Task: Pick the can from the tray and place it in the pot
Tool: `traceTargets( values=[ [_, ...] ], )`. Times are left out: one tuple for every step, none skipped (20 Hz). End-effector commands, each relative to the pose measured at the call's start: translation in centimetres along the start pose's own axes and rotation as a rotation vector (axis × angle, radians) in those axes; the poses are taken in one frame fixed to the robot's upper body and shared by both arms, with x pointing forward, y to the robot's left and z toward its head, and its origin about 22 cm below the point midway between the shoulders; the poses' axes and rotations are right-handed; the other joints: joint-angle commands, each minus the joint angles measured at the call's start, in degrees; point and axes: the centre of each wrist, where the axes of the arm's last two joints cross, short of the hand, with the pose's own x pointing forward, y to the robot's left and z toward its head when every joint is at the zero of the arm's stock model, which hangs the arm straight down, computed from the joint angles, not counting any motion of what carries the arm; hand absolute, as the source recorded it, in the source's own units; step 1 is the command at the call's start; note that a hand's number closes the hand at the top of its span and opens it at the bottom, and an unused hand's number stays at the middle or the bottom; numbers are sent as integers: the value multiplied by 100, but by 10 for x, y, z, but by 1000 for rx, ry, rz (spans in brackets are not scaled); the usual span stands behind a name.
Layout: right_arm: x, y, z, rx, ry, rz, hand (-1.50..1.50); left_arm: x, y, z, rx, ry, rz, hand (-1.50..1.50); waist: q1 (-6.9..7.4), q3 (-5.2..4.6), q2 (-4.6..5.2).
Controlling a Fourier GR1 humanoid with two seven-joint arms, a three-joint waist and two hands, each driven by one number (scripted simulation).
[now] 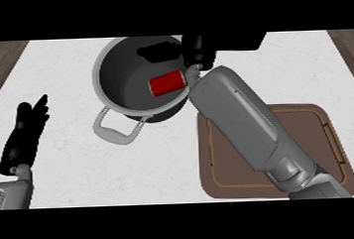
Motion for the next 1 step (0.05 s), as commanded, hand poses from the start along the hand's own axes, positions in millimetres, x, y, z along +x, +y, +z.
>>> traceTargets(
  values=[
    [-16,-13,4,-94,1,-77,-150,-22,6,-4,32,24,8,0,-182,-3,-37]
  ],
)
